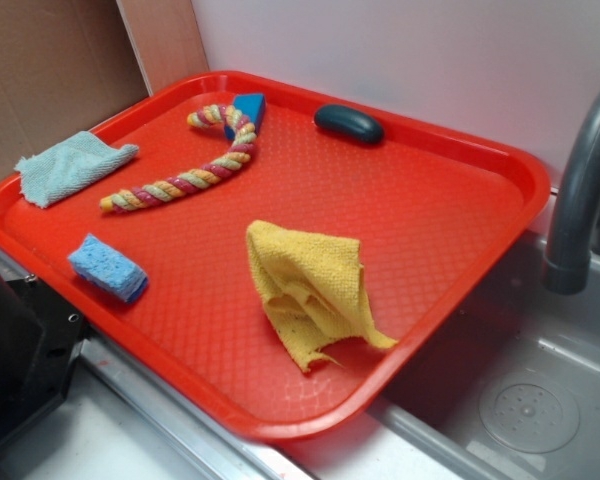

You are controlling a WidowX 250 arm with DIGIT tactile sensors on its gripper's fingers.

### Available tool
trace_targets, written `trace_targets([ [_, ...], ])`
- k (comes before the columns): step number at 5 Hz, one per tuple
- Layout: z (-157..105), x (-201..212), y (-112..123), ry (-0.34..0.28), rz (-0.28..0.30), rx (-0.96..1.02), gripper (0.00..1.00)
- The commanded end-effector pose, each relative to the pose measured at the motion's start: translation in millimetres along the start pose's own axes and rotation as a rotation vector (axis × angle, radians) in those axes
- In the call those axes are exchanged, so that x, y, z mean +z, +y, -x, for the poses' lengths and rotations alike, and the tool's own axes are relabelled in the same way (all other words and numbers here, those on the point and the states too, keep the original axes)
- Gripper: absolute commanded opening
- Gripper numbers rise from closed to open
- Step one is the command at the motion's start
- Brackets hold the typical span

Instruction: Grab the yellow cloth.

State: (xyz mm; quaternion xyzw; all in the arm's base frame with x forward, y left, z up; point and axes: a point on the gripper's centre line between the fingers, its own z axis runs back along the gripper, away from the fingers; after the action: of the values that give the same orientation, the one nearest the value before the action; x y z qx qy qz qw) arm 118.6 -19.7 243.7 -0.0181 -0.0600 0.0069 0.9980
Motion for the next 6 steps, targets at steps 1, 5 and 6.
trace_targets([
  [1, 0, 0, 0, 0.000, 0.000, 0.000, 1.00],
  [5, -38, -138, -92, 0.024, 0.080, -0.971, 1.00],
  [6, -46, -174, -97, 0.096, 0.078, -1.053, 1.00],
])
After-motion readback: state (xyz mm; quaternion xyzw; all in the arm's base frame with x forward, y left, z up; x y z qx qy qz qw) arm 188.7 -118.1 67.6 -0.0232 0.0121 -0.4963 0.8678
